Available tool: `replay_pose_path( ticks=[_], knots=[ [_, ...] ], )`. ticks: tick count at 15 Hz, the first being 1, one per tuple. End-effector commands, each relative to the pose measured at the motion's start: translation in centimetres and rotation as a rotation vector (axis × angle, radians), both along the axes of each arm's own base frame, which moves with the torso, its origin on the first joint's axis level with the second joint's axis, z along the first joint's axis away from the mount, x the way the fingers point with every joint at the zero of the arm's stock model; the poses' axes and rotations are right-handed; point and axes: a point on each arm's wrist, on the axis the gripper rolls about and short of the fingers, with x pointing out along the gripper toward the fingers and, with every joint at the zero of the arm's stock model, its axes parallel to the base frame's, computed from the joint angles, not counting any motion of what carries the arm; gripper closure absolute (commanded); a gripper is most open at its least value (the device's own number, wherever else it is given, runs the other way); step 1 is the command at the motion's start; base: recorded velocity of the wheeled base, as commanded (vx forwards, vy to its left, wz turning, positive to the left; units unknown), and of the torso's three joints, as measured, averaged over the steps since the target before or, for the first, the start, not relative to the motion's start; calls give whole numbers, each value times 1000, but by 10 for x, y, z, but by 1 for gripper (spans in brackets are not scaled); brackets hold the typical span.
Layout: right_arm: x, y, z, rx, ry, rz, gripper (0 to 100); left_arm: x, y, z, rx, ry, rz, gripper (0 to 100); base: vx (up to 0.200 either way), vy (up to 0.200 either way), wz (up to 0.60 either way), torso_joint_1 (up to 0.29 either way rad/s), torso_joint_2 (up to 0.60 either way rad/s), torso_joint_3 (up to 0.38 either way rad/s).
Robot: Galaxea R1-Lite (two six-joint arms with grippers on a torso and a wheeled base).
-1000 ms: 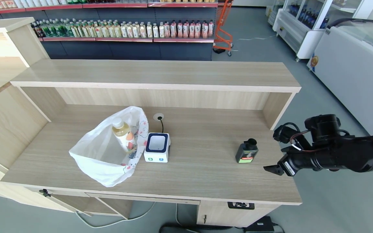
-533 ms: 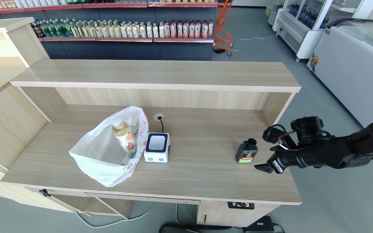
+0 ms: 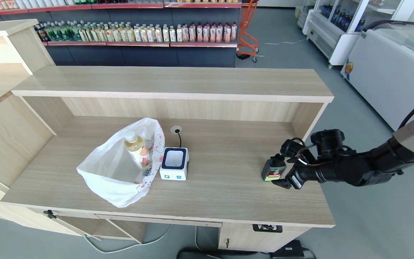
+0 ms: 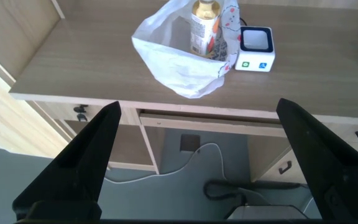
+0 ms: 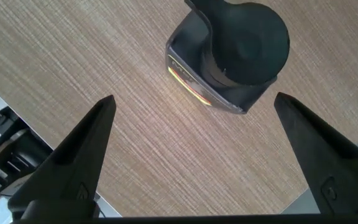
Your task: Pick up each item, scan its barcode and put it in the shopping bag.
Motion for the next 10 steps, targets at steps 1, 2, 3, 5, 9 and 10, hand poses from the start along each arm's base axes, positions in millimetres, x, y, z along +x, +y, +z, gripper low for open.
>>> replay_pose_path(
  ticks=[1,2,3,5,9,10],
  knots=[
    [6,3,-5,-5,-2,10,0,0,0,0,0,0,1,0,0,0,0,0,0,0],
    [8,3,-5,-5,-7,10,0,0,0,0,0,0,1,0,0,0,0,0,0,0],
    [9,6,-8,-5,-4,17,0,0,0,0,0,0,1,0,0,0,0,0,0,0],
    [13,9,-12,-5,-9,23,0,0,0,0,0,0,1,0,0,0,0,0,0,0],
    [15,12,-11,3,-20,28,100,0,0,0,0,0,1,0,0,0,0,0,0,0],
    [13,11,-11,5,-17,28,100,0,0,0,0,0,1,0,0,0,0,0,0,0]
  ],
)
